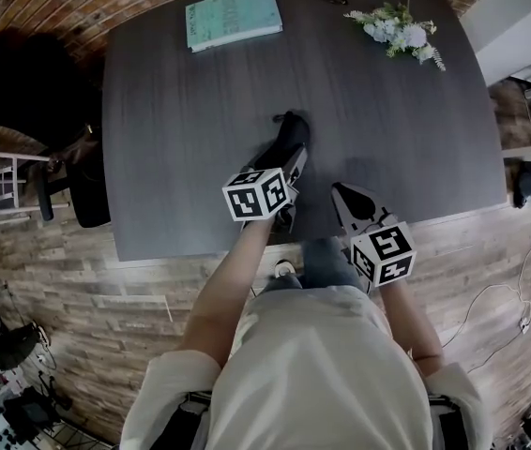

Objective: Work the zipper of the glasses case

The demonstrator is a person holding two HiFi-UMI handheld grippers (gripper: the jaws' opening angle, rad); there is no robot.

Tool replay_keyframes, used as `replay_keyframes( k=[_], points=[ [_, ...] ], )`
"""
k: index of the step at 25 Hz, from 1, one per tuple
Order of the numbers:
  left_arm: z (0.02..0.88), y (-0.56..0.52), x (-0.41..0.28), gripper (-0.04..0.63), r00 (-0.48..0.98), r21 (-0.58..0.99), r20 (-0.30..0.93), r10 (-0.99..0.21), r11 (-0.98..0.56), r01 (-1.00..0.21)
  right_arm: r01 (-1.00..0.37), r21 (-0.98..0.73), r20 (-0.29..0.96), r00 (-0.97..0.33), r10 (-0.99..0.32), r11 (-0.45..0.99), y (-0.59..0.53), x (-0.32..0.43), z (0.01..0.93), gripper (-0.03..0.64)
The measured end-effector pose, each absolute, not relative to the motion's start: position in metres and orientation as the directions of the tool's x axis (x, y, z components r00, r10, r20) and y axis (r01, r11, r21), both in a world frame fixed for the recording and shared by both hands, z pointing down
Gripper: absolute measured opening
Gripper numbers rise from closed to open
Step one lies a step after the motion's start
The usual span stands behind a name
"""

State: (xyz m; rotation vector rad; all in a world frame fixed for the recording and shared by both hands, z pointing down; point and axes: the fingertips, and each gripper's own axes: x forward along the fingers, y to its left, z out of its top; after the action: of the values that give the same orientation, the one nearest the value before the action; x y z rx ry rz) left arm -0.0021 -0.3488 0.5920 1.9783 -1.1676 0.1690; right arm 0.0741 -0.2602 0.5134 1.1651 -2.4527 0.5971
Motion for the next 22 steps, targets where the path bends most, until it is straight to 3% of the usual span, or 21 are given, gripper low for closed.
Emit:
replay_keyframes(
  k=[6,9,22],
  points=[
    [0.597,-0.350,-0.005,0.260,0.537,0.508,0.523,-0.662,-0.263,-0.820,-0.786,-0.221,0.484,-0.602,-0.635,0.577,-0.261,0.071,0.514,0.003],
    [0.601,-0.349,-0.019,0.304,0.477,0.474,0.545,-0.690,-0.215,-0.854,-0.785,-0.223,0.480,-0.605,-0.636,0.578,-0.259,0.071,0.512,0.003],
    [0.590,-0.355,-0.089,0.374,0.242,0.316,0.495,-0.834,-0.087,-0.945,-0.792,-0.214,0.461,-0.599,-0.655,0.572,-0.233,0.071,0.501,0.003]
  ],
)
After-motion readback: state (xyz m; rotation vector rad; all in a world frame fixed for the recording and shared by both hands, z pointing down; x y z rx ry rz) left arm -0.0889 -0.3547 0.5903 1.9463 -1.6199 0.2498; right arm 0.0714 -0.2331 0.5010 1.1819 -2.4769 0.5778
